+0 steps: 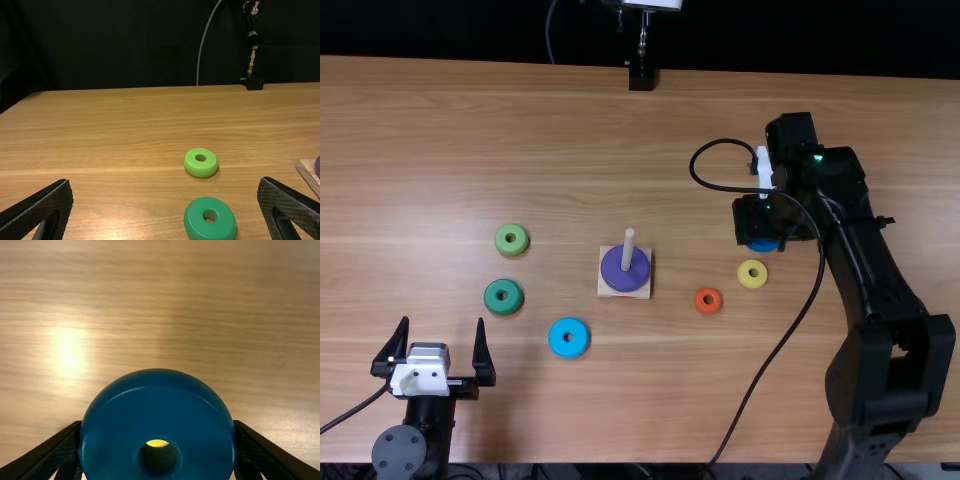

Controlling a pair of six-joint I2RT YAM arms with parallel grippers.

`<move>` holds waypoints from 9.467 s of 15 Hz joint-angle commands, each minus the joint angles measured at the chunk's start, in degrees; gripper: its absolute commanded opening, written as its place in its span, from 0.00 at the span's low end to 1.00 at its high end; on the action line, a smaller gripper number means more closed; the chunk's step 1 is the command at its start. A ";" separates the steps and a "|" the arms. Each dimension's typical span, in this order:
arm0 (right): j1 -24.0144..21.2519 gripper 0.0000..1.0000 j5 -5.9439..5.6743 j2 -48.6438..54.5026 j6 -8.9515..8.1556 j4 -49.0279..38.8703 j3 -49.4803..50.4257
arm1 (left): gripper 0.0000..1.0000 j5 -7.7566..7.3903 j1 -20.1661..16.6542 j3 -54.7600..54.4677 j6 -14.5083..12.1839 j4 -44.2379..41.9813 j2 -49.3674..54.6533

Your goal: Build the Hanoi tower: stack the rings onto the peg from bottom to top in this color order: purple, dark blue, light blue, dark green, light green, yellow, orange.

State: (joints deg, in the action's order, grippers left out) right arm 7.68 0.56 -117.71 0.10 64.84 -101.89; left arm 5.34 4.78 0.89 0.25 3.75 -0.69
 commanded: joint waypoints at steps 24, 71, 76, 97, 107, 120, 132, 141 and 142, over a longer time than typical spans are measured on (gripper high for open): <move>24.22 0.00 1.87 3.19 -0.20 10.53 -25.91 | 1.00 0.46 -0.38 -0.89 -0.15 1.95 0.69; 5.94 1.00 1.55 31.23 0.22 -54.02 18.57 | 1.00 0.46 -0.38 -0.89 -0.15 2.05 0.69; 2.51 1.00 1.55 55.48 0.11 -67.94 46.16 | 1.00 0.46 -0.38 -0.89 -0.15 2.05 0.69; -5.66 1.00 -0.56 117.71 -0.20 -75.43 94.24 | 1.00 0.46 -0.38 -0.89 -0.15 1.95 0.69; -5.66 1.00 -0.03 117.71 0.32 -62.77 101.10 | 1.00 0.46 -0.38 -0.89 -0.15 1.95 0.69; -5.66 1.00 -0.03 117.71 0.32 -62.67 101.10 | 1.00 0.46 -0.47 -0.89 -0.15 1.95 0.69; -5.66 1.00 -0.03 117.71 0.32 -62.67 101.10 | 1.00 0.25 2.69 0.70 -0.25 1.42 0.69; -5.66 1.00 -0.03 117.71 0.32 -62.67 101.10 | 1.00 0.35 3.05 22.85 -0.25 -1.01 -17.24; -5.66 1.00 -0.03 117.71 0.32 -62.67 101.10 | 1.00 0.46 3.22 24.16 -0.25 -2.06 -19.44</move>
State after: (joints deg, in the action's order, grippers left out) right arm 2.57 0.43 -0.73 0.14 2.37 -1.37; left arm 5.58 7.88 22.92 0.21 2.11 -19.16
